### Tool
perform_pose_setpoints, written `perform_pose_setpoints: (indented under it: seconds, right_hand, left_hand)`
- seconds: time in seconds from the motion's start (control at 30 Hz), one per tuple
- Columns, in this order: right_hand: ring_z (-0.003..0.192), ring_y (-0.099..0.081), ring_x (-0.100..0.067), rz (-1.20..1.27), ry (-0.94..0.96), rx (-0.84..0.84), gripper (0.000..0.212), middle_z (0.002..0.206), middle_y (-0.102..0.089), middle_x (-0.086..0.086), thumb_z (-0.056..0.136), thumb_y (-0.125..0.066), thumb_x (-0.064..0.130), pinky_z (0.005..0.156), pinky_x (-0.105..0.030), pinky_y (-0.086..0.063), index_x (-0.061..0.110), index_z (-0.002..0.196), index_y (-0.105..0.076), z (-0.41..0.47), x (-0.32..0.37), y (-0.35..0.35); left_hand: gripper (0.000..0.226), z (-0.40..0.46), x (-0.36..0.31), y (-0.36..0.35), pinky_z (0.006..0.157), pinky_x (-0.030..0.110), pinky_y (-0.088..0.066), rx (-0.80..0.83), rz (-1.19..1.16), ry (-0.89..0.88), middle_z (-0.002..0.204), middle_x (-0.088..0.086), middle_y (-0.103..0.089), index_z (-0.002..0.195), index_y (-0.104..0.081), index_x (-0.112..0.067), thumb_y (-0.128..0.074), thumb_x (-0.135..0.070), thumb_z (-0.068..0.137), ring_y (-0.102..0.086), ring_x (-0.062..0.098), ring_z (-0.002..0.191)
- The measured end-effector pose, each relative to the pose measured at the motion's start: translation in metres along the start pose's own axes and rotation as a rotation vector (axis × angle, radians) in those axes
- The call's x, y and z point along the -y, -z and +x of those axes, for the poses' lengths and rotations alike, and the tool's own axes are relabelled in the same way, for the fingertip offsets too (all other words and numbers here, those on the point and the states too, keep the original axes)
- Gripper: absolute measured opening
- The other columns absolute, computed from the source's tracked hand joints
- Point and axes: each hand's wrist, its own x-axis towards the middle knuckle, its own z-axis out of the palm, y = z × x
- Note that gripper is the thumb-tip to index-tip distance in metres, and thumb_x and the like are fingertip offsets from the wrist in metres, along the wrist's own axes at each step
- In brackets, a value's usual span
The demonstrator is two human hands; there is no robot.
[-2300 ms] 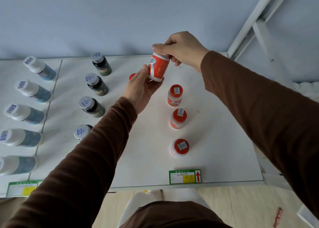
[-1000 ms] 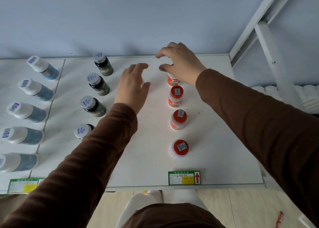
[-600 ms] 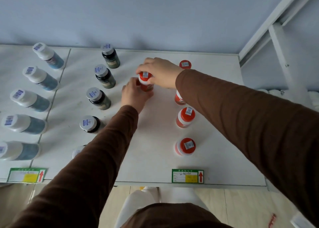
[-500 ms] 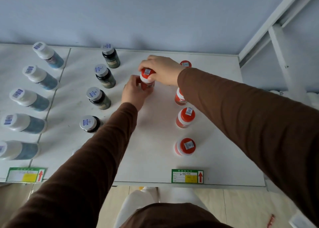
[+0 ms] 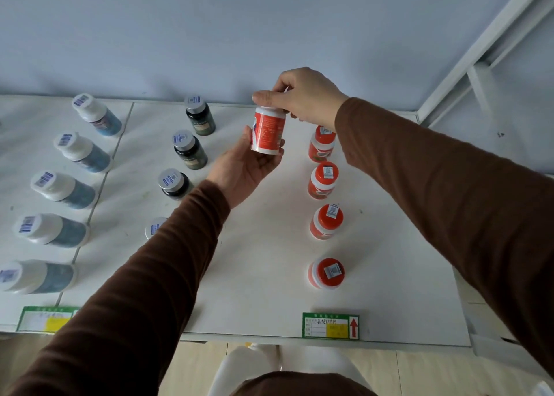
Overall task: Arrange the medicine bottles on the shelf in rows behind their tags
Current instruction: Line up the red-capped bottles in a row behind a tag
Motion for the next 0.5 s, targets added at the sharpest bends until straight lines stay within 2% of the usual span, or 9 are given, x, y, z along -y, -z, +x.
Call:
perform_pose_setpoints:
  seconds: [0.13,0.2,0.27,0.4,0.5]
  right_hand:
    - [0.078,-0.059,-0.011,0.018,0.006,0.024,0.048,0.103,-0.065,0.003,0.088,-0.061,0.054,0.072,-0.027,-0.054,0.015,0.115,-0.067,0.002,-0.011,0.012]
    - [0.090,-0.062,-0.015,0.044,0.021,0.021,0.040,0.114,-0.066,0.000,0.091,-0.063,0.041,0.083,-0.030,-0.056,0.016,0.122,-0.065,0.007,-0.021,0.022]
    - [0.104,-0.059,-0.015,0.019,0.035,-0.011,0.038,0.125,-0.063,-0.001,0.092,-0.065,0.030,0.093,-0.027,-0.049,0.016,0.127,-0.062,0.013,-0.033,0.030]
    - [0.114,-0.057,-0.018,-0.079,0.011,-0.071,0.039,0.130,-0.061,-0.002,0.091,-0.067,0.024,0.096,-0.025,-0.043,0.018,0.129,-0.058,0.024,-0.060,0.037]
    - [0.113,-0.057,-0.020,-0.186,-0.001,-0.068,0.039,0.127,-0.061,-0.002,0.089,-0.068,0.026,0.095,-0.028,-0.043,0.019,0.126,-0.058,0.029,-0.079,0.037]
  left_hand:
    - [0.044,0.021,-0.003,-0.006,0.097,0.036,-0.050,-0.027,0.111,-0.072,0.119,0.017,-0.064,0.133,-0.049,-0.005,-0.044,-0.033,0.100,-0.063,0.025,0.109]
    - [0.036,0.037,-0.009,-0.017,0.099,0.034,-0.049,-0.025,0.227,-0.138,0.123,0.014,-0.064,0.131,-0.051,-0.006,-0.045,-0.023,0.100,-0.062,0.023,0.112]
    - [0.034,0.055,-0.015,-0.031,0.099,0.031,-0.048,-0.036,0.376,-0.181,0.124,0.013,-0.062,0.132,-0.051,-0.007,-0.047,-0.015,0.099,-0.062,0.021,0.112]
    - [0.034,0.091,-0.022,-0.051,0.102,0.039,-0.048,-0.244,0.920,-0.241,0.119,0.004,-0.065,0.124,-0.058,-0.016,-0.060,-0.015,0.091,-0.062,0.019,0.109]
    - [0.037,0.105,-0.023,-0.051,0.100,0.037,-0.048,-0.292,1.327,-0.268,0.120,0.003,-0.063,0.124,-0.058,-0.015,-0.065,-0.014,0.087,-0.059,0.020,0.109]
